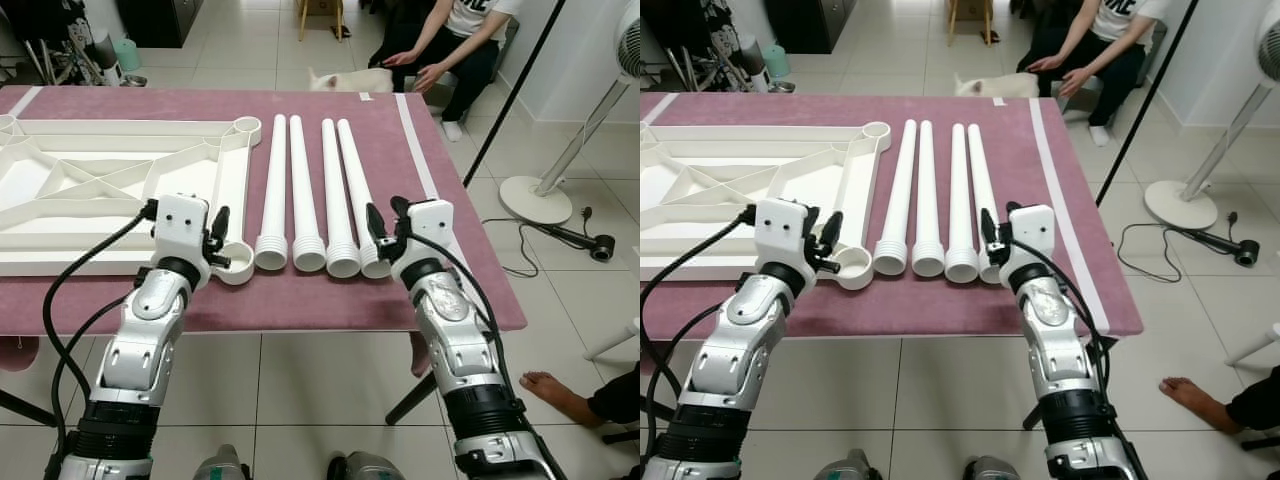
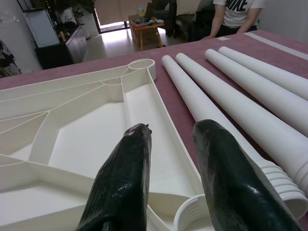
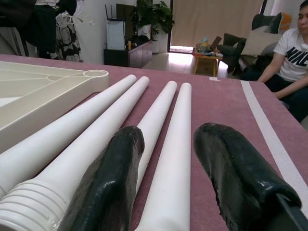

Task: Building children table

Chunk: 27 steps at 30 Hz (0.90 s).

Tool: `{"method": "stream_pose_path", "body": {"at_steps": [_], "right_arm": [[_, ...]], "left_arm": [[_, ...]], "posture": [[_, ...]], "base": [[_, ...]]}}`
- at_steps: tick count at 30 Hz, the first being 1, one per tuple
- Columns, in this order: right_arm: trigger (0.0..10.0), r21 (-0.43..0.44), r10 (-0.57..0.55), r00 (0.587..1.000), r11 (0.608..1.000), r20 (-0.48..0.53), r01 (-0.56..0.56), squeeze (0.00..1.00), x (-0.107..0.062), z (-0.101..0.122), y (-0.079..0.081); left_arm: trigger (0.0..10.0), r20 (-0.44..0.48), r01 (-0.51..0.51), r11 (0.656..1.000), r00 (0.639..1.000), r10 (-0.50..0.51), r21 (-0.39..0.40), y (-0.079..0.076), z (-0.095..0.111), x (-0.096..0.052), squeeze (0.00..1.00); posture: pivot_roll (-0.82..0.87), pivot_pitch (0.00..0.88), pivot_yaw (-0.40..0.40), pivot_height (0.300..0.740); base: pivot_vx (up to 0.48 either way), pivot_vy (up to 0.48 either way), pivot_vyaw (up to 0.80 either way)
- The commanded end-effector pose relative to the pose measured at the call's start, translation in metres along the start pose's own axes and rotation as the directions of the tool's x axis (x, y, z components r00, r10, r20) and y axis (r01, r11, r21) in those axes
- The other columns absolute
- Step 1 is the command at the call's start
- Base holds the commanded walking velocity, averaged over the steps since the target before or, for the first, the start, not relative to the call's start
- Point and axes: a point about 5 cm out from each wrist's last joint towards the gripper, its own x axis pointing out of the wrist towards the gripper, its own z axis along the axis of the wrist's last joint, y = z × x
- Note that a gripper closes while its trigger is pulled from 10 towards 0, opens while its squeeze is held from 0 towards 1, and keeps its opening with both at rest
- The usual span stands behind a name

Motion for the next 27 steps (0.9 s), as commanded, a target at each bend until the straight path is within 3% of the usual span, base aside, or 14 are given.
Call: {"method": "stream_pose_path", "body": {"at_steps": [1, 11, 27], "right_arm": [[10.0, 0.018, -0.001, 1.0, 1.0, -0.03, 0.001, 0.0, -0.002, -0.006, 0.002], [10.0, 0.037, 0.016, 0.999, 0.999, -0.045, -0.014, 0.0, -0.003, -0.01, 0.008], [10.0, 0.019, 0.023, 1.0, 1.0, -0.018, -0.023, 0.0, 0.0, -0.005, 0.007]], "left_arm": [[10.0, -0.034, 0.006, 1.0, 0.999, -0.006, 0.01, -0.002, -0.007, -0.001, 0.0], [10.0, -0.047, 0.037, 0.999, 0.998, -0.036, 0.02, -0.006, -0.009, 0.002, 0.0], [10.0, -0.014, 0.058, 0.998, 0.998, -0.058, 0.025, -0.012, -0.003, 0.01, 0.0]], "posture": [[0.05, 0.0, 0.034, 0.74], [0.05, 0.0, 0.034, 0.74], [0.04, 0.0, 0.038, 0.74]], "base": [[0.0, 0.0, 0.0], [0.0, 0.0, 0.0], [0.0, 0.48, 0.0]]}}
